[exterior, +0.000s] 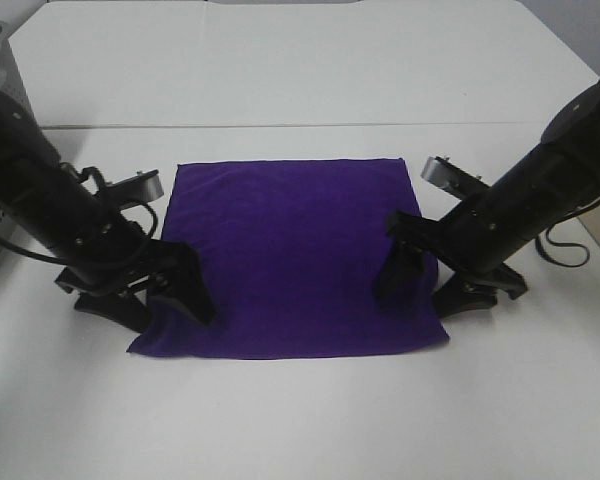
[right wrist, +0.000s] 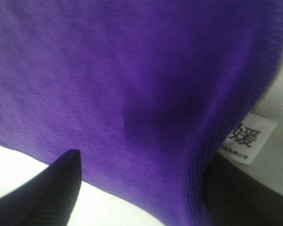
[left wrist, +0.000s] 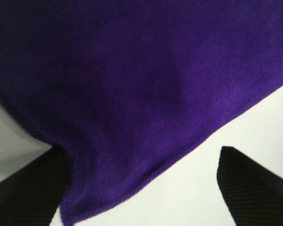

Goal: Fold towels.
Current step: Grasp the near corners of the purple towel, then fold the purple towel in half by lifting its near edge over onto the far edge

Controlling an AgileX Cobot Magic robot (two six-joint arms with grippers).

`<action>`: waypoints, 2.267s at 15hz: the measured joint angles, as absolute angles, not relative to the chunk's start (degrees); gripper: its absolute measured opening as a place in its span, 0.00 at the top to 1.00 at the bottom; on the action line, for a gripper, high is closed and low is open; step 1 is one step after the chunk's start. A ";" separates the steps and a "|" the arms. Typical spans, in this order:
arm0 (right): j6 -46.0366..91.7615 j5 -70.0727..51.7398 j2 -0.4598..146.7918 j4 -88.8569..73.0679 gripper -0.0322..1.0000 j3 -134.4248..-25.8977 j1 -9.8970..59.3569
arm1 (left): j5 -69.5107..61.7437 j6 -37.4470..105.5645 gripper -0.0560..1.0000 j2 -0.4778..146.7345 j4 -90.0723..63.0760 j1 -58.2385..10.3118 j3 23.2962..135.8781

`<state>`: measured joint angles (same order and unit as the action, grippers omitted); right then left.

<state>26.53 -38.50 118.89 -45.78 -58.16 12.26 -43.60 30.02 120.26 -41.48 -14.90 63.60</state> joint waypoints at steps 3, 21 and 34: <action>29.91 -38.62 120.61 -49.45 0.36 -59.59 15.30 | -47.27 27.22 0.29 123.82 -42.17 -18.22 69.50; 25.90 -39.53 112.24 -34.49 0.95 -74.37 15.76 | -43.37 26.30 0.95 119.12 -36.27 -19.02 79.70; 16.10 -38.73 135.45 -22.06 0.95 -108.35 13.06 | -22.46 27.27 0.95 133.04 -35.07 -19.02 101.36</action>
